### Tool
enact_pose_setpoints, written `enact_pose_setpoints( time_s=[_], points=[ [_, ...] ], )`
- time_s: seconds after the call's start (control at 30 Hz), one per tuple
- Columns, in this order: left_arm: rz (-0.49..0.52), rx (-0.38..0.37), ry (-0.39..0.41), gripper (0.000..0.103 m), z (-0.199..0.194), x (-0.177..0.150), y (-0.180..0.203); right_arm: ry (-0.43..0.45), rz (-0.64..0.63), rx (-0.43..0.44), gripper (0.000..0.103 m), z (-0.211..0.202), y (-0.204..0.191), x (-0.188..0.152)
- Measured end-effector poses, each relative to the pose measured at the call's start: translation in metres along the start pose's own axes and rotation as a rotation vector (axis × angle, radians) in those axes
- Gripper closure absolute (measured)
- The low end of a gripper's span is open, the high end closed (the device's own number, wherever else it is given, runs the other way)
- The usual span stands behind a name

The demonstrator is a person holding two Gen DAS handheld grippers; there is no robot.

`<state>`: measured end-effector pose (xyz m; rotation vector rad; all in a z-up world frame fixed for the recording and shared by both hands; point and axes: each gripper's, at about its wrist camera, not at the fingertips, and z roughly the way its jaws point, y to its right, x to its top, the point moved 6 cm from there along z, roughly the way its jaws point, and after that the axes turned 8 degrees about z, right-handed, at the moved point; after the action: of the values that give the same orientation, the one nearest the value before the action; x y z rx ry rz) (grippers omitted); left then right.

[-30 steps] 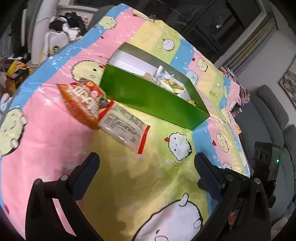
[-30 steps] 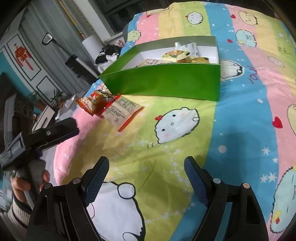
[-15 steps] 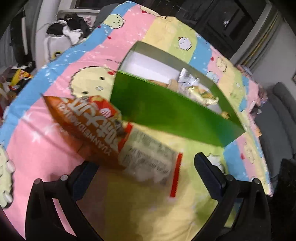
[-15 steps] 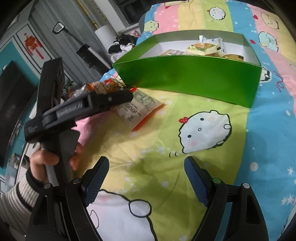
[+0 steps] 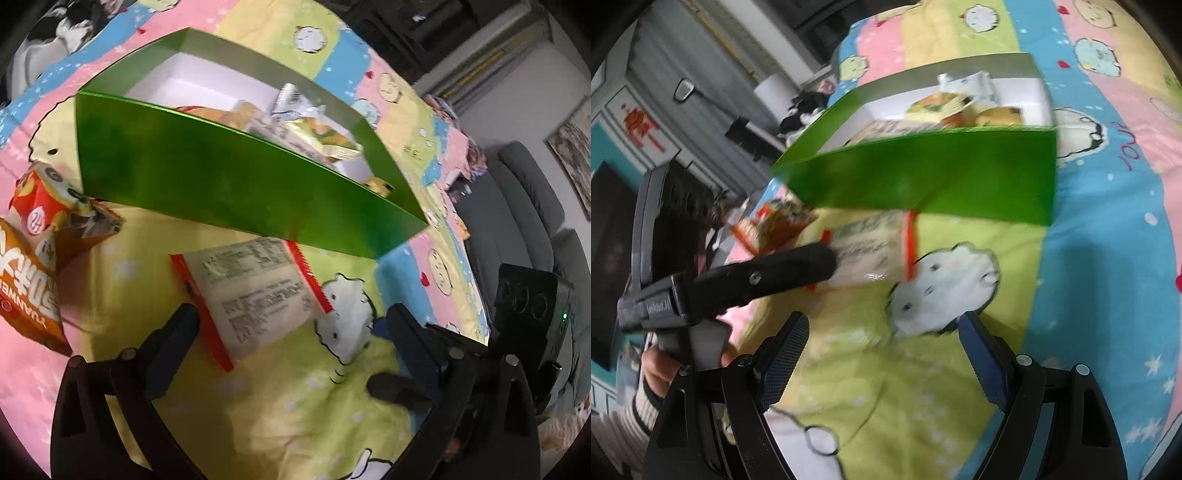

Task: Organize snacks
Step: 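Close both tools on the white red-edged biscuit packet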

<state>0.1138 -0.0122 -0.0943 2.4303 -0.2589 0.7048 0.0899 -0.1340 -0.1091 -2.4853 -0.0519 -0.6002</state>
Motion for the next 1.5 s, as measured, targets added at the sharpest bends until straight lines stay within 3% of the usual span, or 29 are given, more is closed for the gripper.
enact_pose_setpoints(
  time_s=[0.17, 0.33, 0.43, 0.5, 0.7, 0.83, 0.93, 1.03, 1.13, 1.3, 1.5],
  points=[
    [-0.059, -0.011, -0.020, 0.006, -0.001, 0.000, -0.007, -0.005, -0.018, 0.010, 0.020, 0.009, 0.004, 0.014],
    [-0.149, -0.079, -0.023, 0.012, -0.002, 0.004, -0.009, -0.021, -0.006, 0.063, 0.032, 0.024, 0.005, 0.029],
    [-0.142, -0.078, -0.028, 0.013, -0.001, 0.004, -0.008, -0.042, -0.002, 0.105, 0.040, 0.034, 0.005, 0.038],
    [-0.146, -0.084, -0.027, 0.022, -0.001, 0.004, -0.007, -0.057, 0.008, 0.121, 0.044, 0.041, 0.006, 0.042],
    [-0.191, -0.121, -0.028, 0.033, -0.001, 0.001, -0.017, -0.102, -0.032, 0.175, 0.052, 0.058, -0.001, 0.046],
    [-0.174, -0.109, -0.032, 0.038, -0.002, 0.000, -0.017, -0.137, 0.012, 0.202, 0.076, 0.061, 0.006, 0.044],
    [-0.153, -0.090, -0.041, 0.047, -0.002, -0.002, -0.017, -0.152, 0.037, 0.235, 0.080, 0.060, 0.008, 0.039],
    [-0.141, -0.063, -0.058, 0.057, -0.002, -0.005, -0.020, -0.150, 0.035, 0.217, 0.080, 0.060, 0.004, 0.035],
    [-0.097, 0.011, -0.080, 0.073, -0.002, -0.009, -0.019, -0.130, 0.005, 0.170, 0.083, 0.059, -0.001, 0.033],
    [-0.040, 0.080, -0.078, 0.076, -0.005, -0.011, -0.016, -0.078, -0.117, 0.072, 0.097, 0.054, -0.016, 0.021],
    [-0.045, 0.036, -0.053, 0.080, -0.011, -0.017, -0.011, -0.050, -0.079, 0.076, 0.101, 0.043, -0.011, 0.018]
  ],
)
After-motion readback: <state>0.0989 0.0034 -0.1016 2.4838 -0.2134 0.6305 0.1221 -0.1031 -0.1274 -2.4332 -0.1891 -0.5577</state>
